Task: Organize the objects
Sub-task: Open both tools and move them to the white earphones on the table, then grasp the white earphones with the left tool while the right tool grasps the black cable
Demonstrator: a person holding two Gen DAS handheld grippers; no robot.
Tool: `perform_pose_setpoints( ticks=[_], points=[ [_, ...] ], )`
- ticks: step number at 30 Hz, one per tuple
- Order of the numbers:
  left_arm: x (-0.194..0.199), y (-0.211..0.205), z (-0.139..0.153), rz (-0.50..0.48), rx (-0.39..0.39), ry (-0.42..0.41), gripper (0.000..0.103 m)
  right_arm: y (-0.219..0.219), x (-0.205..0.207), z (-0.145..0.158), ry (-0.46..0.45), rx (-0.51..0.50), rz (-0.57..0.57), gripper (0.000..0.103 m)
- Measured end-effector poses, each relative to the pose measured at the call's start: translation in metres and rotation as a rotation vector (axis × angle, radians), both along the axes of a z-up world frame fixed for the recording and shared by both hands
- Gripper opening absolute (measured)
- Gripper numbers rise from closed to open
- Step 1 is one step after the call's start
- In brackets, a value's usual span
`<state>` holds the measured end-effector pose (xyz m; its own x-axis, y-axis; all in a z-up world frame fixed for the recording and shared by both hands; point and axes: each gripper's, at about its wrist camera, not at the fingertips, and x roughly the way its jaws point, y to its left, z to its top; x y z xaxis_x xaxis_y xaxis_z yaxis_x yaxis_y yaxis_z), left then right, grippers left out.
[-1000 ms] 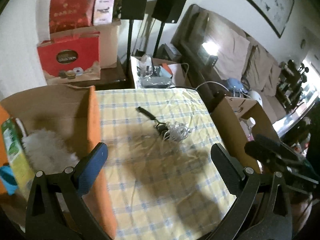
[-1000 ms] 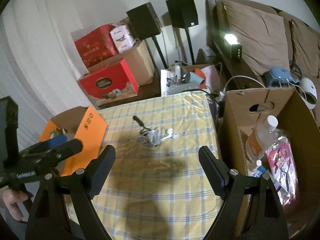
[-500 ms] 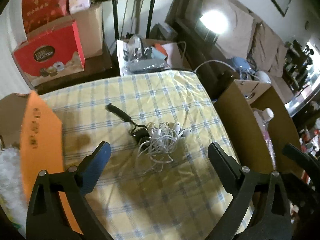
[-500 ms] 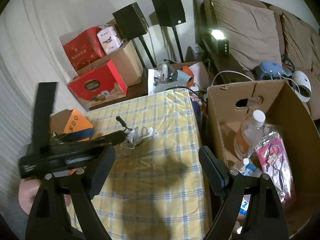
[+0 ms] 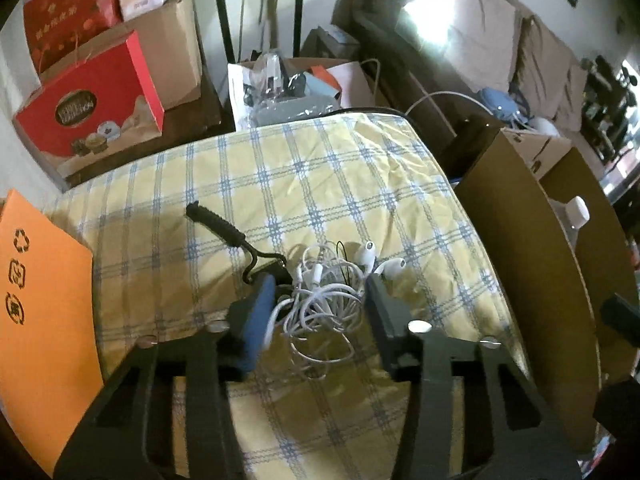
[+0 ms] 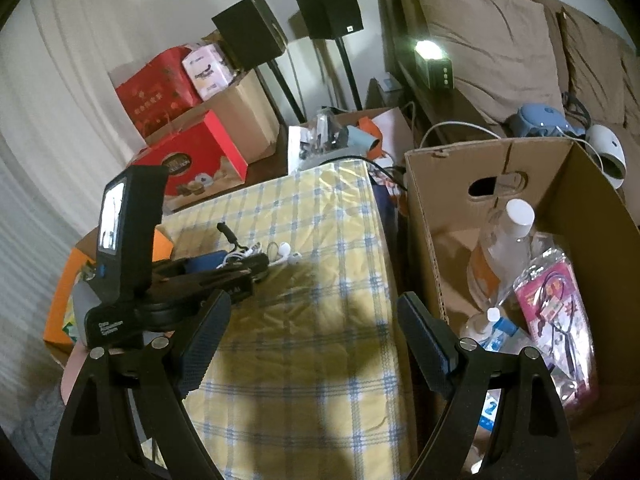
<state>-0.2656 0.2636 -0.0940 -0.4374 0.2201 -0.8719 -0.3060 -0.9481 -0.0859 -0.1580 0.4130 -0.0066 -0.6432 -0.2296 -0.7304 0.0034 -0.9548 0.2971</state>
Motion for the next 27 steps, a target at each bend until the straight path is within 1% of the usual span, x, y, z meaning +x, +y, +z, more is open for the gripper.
perform_pose_setpoints(
  ticks=[2,5,7,8,9,10,16,22,27],
  points=[
    [0.001,0.002,0.001,-0.014,-0.008,0.005,0.03,-0.001,-0.002,-0.003,-0.006,-0.003,0.001,0.087],
    [0.003,0.003,0.003,-0.024,-0.006,0.013,0.022,-0.003,-0.004,-0.006,-0.012,-0.005,0.006,0.087],
    [0.005,0.003,0.005,-0.034,-0.008,0.022,0.013,-0.005,-0.004,-0.007,-0.015,-0.005,0.01,0.087],
    [0.007,0.003,0.007,-0.038,-0.01,0.025,0.011,-0.006,-0.004,-0.007,-0.015,-0.006,0.012,0.087],
    [0.009,0.002,0.009,-0.044,-0.011,0.034,0.005,-0.007,-0.004,-0.007,-0.016,-0.005,0.009,0.087],
    [0.011,0.002,0.011,-0.048,-0.008,0.041,0.003,-0.008,-0.004,-0.007,-0.014,-0.002,0.008,0.087],
    [0.023,-0.013,0.033,-0.05,0.056,0.058,0.002,-0.008,-0.003,-0.007,-0.015,0.001,0.006,0.087],
    [0.036,-0.031,0.068,-0.053,0.136,0.082,0.002,-0.012,-0.004,-0.008,-0.023,-0.014,0.007,0.087],
    [0.046,-0.047,0.103,-0.055,0.185,0.127,0.002,-0.022,-0.008,-0.009,-0.028,-0.016,0.033,0.087]
  ],
)
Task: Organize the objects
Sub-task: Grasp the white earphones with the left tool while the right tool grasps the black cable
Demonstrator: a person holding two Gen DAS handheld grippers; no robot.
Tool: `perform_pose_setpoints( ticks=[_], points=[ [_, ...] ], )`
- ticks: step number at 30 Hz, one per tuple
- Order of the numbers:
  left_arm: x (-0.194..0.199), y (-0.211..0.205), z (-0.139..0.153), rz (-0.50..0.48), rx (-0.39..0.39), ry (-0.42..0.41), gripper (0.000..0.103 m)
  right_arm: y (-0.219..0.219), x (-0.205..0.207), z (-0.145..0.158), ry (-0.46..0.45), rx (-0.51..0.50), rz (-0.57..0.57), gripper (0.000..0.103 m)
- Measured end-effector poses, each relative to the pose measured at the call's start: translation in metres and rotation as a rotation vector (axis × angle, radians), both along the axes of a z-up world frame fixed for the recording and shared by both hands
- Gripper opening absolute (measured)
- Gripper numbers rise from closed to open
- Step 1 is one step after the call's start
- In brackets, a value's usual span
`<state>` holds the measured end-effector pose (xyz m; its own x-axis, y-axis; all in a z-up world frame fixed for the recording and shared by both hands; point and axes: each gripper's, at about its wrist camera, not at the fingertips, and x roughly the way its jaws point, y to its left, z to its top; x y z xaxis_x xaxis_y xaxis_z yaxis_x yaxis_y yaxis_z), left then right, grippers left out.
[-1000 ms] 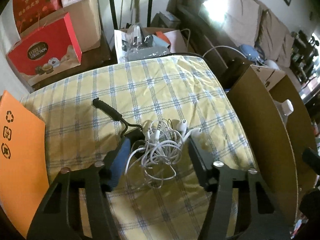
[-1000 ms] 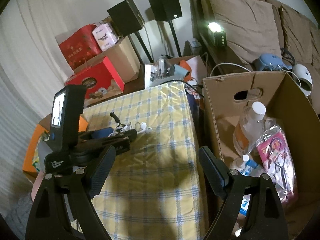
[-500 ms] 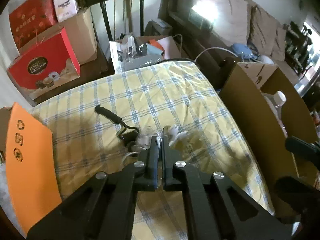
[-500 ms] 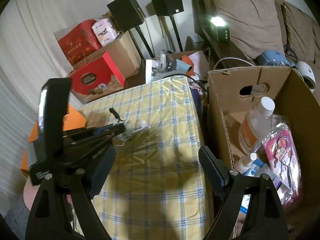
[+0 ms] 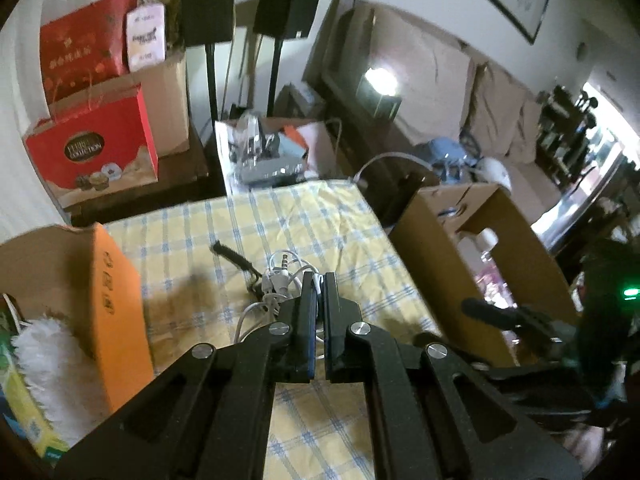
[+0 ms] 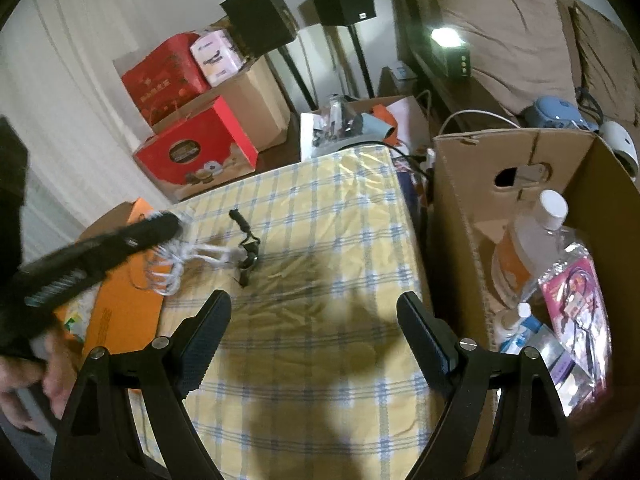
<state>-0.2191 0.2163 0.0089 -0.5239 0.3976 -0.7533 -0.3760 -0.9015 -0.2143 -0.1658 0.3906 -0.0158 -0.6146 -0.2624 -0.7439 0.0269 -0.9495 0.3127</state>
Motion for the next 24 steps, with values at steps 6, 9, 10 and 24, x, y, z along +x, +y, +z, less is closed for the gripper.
perform_pose_setpoints(
  ticks=[6,9,10,24],
  points=[
    [0.007,-0.027,0.029,0.011,0.073,0.018,0.002,-0.016,-0.016,0.002,0.003,0.002,0.036,0.085],
    [0.012,-0.039,0.037,0.002,0.116,0.005,0.002,-0.025,-0.026,0.001,0.001,0.006,0.055,0.083],
    [0.014,-0.042,0.04,-0.001,0.122,0.008,0.002,-0.028,-0.03,0.001,-0.001,0.011,0.057,0.082],
    [0.026,-0.066,0.062,0.004,0.16,0.04,0.002,-0.081,-0.016,-0.011,0.039,0.018,0.249,0.071]
  ],
)
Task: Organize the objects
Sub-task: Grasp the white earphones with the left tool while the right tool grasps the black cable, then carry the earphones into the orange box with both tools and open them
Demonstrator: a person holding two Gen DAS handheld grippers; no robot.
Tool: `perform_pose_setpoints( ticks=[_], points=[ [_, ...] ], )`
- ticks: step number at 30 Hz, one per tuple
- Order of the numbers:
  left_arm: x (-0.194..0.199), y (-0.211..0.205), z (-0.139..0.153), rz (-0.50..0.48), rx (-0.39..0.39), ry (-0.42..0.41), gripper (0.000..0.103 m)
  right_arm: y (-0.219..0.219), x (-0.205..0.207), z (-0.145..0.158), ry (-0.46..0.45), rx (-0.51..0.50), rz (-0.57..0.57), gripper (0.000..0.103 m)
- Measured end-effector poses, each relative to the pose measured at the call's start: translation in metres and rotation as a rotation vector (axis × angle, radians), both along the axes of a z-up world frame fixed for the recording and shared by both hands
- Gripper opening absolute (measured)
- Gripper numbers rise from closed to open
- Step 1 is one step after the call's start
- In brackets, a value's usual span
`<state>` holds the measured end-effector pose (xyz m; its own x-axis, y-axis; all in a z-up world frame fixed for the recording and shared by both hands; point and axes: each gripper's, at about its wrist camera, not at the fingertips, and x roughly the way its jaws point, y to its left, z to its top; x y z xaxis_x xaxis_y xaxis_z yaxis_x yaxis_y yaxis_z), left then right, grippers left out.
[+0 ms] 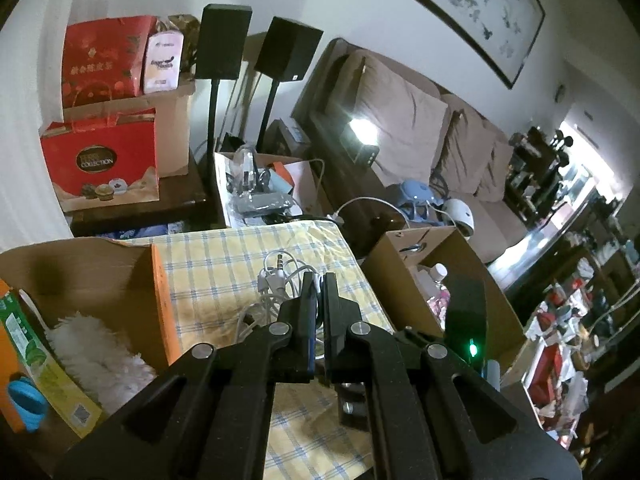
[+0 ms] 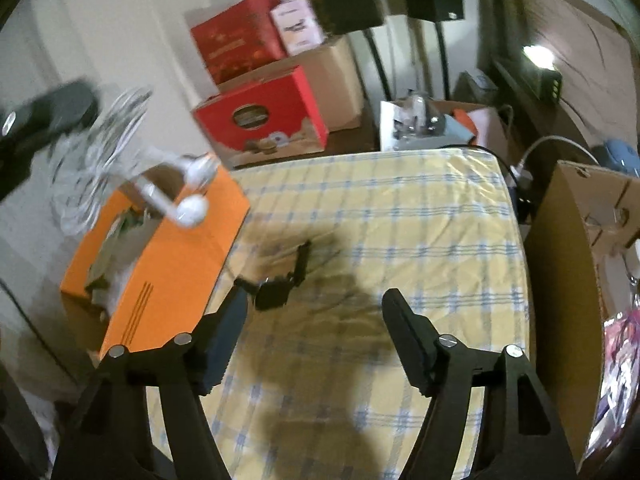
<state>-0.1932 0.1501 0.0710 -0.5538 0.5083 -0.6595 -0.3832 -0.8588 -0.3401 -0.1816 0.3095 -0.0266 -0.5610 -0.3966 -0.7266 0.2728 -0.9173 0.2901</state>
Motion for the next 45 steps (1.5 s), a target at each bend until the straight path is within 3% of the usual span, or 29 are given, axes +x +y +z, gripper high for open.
perform_pose_setpoints(
  ticks=[5,12,15,17,19,25,32,45],
  points=[
    [0.001,-0.004,-0.002,0.009,0.008,-0.009,0.002,-0.023,0.007,-0.001,0.04,0.024,0.072,0.071],
    [0.001,-0.008,-0.002,0.015,0.022,-0.02,0.002,-0.043,-0.003,-0.017,0.054,-0.047,0.091,0.067],
    [0.002,-0.009,-0.001,0.014,0.031,-0.021,0.002,-0.048,-0.009,-0.026,0.054,-0.046,0.083,0.046],
    [0.003,-0.01,0.001,0.011,0.039,-0.021,0.002,-0.05,-0.013,-0.032,0.039,-0.051,0.083,0.025],
    [0.004,-0.01,0.004,0.012,0.039,-0.015,0.002,-0.05,-0.016,-0.035,0.035,-0.067,0.082,0.016],
    [0.008,-0.013,0.01,0.017,0.055,-0.004,0.002,-0.039,-0.015,-0.025,0.077,-0.102,0.025,0.012],
    [0.013,-0.024,0.011,0.036,0.067,-0.003,0.003,-0.023,-0.01,0.007,0.148,-0.109,-0.022,0.01],
    [0.031,-0.074,0.021,0.11,0.089,0.028,0.003,-0.041,0.018,0.065,0.222,-0.106,0.042,0.01]
  ],
)
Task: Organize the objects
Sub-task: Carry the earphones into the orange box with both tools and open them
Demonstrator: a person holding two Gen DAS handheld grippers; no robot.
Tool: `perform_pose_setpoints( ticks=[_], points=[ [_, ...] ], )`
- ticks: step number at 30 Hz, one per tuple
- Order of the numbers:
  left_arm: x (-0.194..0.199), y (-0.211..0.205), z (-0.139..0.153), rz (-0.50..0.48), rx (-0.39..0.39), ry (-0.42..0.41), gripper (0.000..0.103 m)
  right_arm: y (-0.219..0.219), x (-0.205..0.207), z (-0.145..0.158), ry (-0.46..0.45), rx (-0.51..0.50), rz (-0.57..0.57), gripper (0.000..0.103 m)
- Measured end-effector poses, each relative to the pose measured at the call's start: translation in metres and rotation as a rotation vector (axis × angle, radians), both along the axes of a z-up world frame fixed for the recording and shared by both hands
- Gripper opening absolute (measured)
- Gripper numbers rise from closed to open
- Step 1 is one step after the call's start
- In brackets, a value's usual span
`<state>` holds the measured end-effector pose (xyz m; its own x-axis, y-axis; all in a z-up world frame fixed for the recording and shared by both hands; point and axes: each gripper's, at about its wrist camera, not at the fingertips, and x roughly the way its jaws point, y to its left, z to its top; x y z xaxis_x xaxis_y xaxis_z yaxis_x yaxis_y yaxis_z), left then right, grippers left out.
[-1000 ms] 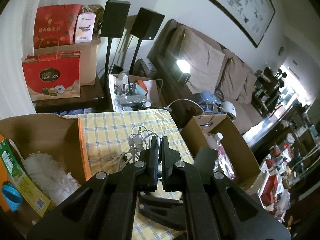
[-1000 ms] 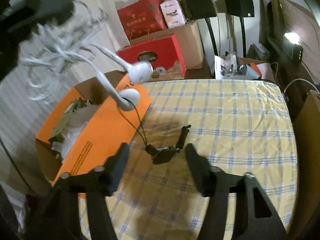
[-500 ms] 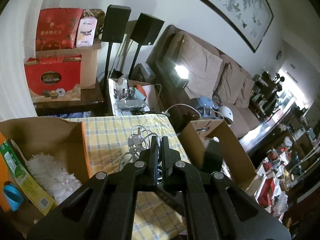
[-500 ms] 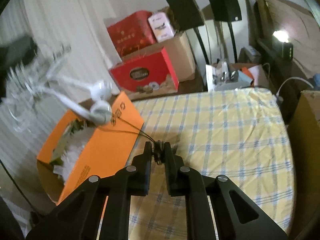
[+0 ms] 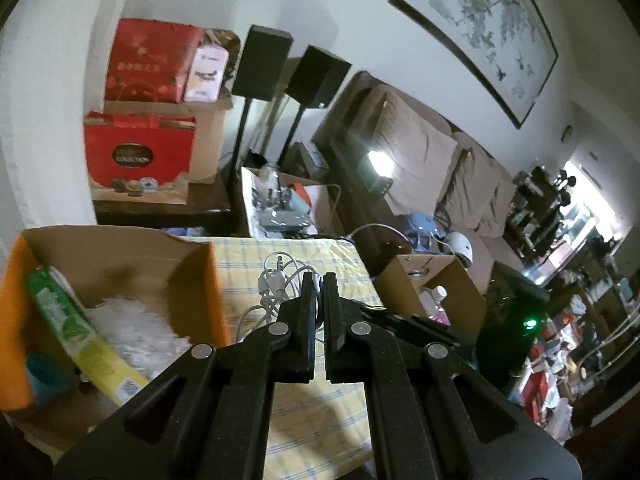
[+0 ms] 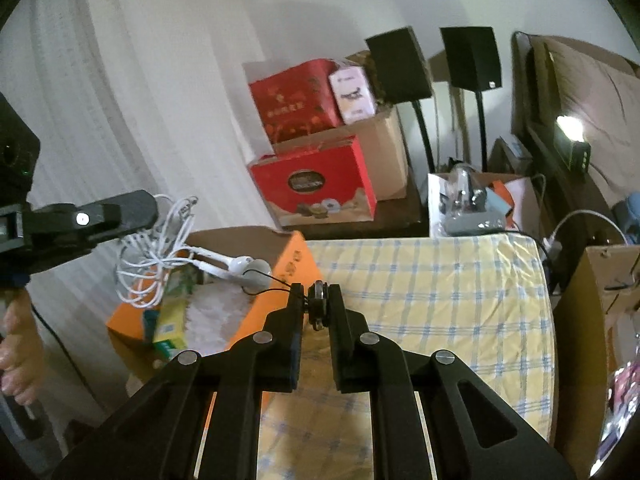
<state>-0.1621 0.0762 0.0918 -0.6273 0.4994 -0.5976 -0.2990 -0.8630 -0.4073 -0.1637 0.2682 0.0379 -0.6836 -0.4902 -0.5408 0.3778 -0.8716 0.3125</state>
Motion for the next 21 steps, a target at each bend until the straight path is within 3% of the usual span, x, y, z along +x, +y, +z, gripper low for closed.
perform_pose_setpoints(
  ticks=[12,21],
  points=[
    [0.031,-0.066,0.005,0.074,0.004,0.013,0.003,-0.064,0.021,0.037,0.029,-0.022,0.125,0.01],
    [0.044,-0.124,-0.005,0.152,-0.016,-0.008,0.003,-0.126,0.024,0.031,-0.01,-0.024,0.247,0.01]
  ],
)
